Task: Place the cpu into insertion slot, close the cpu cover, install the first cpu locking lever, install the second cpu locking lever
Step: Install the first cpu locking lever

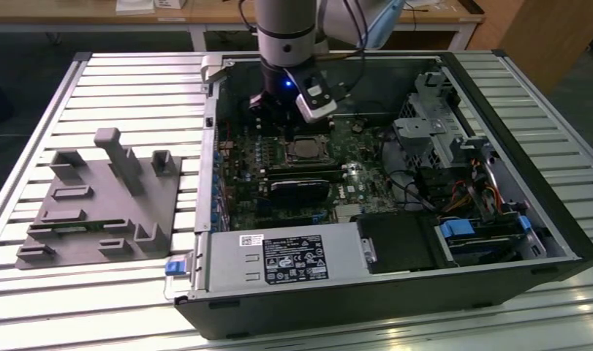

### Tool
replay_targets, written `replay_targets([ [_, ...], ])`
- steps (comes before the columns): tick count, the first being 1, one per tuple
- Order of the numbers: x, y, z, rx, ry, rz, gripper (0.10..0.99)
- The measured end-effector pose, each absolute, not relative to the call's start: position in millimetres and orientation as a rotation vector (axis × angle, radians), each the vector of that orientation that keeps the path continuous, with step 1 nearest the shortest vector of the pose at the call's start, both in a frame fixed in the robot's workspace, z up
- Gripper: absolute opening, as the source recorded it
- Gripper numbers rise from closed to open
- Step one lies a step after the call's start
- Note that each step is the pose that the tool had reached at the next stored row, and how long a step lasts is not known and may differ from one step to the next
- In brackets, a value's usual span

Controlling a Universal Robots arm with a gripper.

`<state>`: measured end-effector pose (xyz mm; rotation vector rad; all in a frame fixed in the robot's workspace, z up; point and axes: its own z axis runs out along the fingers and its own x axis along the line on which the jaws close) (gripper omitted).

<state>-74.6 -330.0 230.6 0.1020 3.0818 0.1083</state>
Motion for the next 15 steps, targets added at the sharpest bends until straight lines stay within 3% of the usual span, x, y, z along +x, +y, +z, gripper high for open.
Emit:
replay_targets([
  [15, -94.1, -330.0, 230.6, 0.102, 3.082, 0.110, 0.106],
])
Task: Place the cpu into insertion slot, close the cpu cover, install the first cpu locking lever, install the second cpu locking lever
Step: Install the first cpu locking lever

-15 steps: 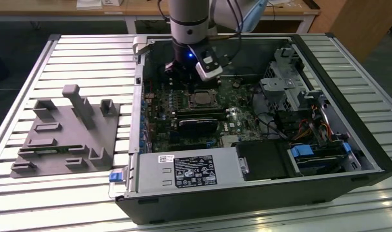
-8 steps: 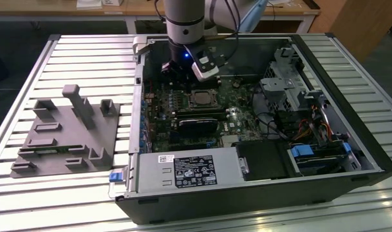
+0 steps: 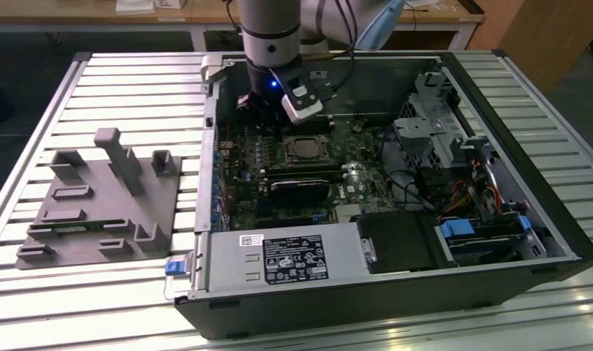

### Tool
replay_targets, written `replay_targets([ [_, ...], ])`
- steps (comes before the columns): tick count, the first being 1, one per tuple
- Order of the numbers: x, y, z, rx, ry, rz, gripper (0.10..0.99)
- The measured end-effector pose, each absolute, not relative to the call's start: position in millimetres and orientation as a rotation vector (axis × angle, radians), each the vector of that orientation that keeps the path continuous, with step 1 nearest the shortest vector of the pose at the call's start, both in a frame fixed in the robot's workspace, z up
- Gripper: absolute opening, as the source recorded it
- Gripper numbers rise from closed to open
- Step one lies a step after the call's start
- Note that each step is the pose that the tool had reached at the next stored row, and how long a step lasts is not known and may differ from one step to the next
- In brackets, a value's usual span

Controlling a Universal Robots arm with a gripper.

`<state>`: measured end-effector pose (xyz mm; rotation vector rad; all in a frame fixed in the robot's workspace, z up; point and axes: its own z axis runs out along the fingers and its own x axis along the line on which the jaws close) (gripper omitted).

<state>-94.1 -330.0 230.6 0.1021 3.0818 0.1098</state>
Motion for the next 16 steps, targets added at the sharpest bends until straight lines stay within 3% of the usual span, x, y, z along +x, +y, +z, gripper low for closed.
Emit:
replay_targets([
  [4, -97.6, -330.0, 230.5, 0.103, 3.081, 0.145, 0.106],
  [12, -101.4, -330.0, 230.6, 0.108, 3.072, 0.308, 0.106],
  [16, -104.4, -330.0, 230.6, 0.108, 3.069, 0.338, 0.106],
])
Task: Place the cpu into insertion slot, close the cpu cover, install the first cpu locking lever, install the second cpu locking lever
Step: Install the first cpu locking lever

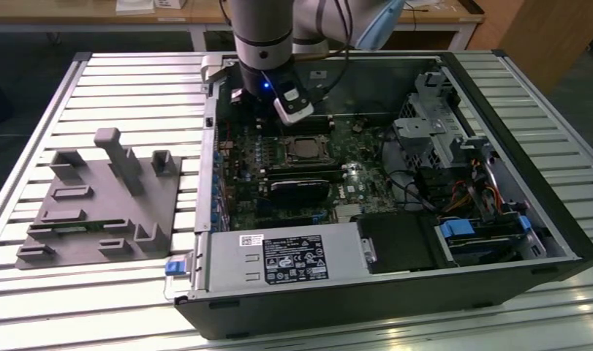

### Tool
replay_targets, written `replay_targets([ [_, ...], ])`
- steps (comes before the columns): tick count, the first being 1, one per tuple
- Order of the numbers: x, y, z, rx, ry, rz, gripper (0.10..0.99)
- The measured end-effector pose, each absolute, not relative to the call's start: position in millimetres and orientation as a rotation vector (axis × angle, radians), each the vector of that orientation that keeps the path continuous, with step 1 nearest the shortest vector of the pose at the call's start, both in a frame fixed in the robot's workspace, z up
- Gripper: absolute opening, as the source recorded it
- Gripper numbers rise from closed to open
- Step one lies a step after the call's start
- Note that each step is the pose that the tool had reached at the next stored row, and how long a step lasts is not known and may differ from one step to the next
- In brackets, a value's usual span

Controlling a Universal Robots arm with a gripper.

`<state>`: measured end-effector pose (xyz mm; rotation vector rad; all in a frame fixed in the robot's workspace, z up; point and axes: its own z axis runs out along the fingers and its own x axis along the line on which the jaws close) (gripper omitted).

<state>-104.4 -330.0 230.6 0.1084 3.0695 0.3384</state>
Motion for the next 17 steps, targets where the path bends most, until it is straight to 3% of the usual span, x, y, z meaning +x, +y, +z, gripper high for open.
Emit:
replay_targets([
  [5, -106.2, -330.0, 230.6, 0.110, 3.062, 0.406, 0.106],
  [17, -87.7, -330.0, 230.6, 0.110, 3.062, 0.413, 0.106],
])
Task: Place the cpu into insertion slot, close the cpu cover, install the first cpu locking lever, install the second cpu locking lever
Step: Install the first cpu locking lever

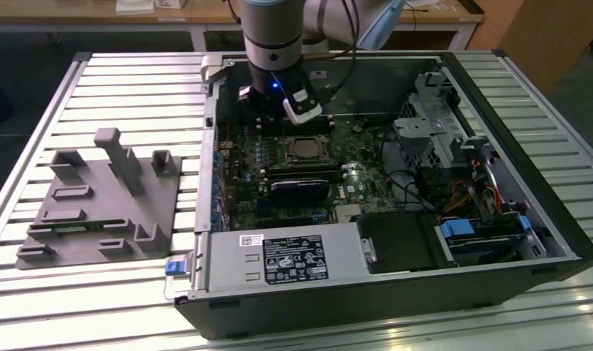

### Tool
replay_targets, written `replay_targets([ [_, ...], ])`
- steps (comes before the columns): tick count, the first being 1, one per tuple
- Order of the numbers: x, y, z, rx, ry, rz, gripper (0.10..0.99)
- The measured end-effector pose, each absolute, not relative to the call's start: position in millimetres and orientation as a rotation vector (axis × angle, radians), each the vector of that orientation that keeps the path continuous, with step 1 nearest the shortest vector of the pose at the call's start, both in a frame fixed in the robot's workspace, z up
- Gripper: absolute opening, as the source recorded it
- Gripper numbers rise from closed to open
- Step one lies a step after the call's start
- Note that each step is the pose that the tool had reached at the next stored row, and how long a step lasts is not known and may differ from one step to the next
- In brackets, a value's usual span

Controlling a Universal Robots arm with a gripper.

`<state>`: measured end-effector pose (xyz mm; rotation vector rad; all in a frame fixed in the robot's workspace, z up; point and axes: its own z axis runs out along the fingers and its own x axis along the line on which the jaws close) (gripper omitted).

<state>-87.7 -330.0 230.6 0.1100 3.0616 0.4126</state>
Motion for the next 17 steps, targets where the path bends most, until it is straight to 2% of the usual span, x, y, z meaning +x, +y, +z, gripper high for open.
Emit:
replay_targets([
  [17, -50.6, -329.9, 230.5, 0.110, 3.062, 0.413, 0.106],
])
